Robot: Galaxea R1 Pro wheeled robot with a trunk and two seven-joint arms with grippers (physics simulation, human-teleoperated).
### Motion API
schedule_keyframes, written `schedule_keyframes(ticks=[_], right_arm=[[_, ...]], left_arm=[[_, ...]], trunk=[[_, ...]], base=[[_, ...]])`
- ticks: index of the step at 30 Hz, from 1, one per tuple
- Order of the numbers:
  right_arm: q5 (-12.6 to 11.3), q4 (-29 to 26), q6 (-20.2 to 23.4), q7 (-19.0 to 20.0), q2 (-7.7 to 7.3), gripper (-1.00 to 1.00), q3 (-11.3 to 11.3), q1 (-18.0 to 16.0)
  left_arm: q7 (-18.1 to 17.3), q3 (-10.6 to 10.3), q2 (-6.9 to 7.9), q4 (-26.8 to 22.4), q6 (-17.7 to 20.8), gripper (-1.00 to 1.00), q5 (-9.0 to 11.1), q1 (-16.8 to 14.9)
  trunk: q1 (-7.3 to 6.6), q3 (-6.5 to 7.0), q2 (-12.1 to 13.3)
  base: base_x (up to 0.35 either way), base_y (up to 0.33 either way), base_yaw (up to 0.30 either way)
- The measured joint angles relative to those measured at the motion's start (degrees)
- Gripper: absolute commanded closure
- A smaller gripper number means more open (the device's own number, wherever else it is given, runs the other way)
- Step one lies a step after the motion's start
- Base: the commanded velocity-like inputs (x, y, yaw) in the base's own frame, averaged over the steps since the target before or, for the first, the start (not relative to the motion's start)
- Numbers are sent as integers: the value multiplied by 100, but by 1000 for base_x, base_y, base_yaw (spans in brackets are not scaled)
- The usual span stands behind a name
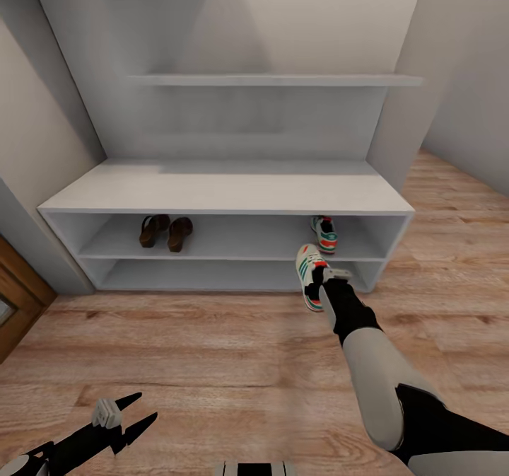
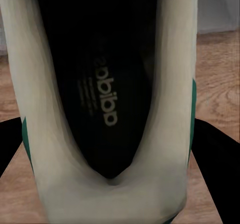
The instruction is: Pick up the two gym shoes and the two sandals from the corridor floor and place them onto the hallstand (shoe rack) in the corridor, making sure they are on the rack and not on the floor. Arrange them so the two gym shoes are next to each other and the two sandals are next to each other.
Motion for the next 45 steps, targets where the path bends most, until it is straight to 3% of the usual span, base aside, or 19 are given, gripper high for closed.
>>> schedule_keyframes(ticks=[6, 16, 34, 45], right_arm=[[4, 288, 2, 12, 0, 100, 5, -1], [20, 296, 2, -19, 0, 100, 1, -1], [33, 262, 2, -24, 0, 100, -16, -1], [36, 270, 3, -24, 0, 100, -5, -1]], left_arm=[[1, -4, 0, 6, 0, -100, 2, 0], [-8, -5, 9, 6, 6, -100, 2, 0], [1, -5, 1, 16, 6, -100, 2, 0], [1, -5, 2, 18, 6, -100, 2, 0]], trunk=[[2, 0, 0], [3, -9, 0], [-1, -9, 0], [1, -9, 0]], base=[[92, 33, 0], [16, 1, 18], [315, 0, 0], [96, 0, 0]])
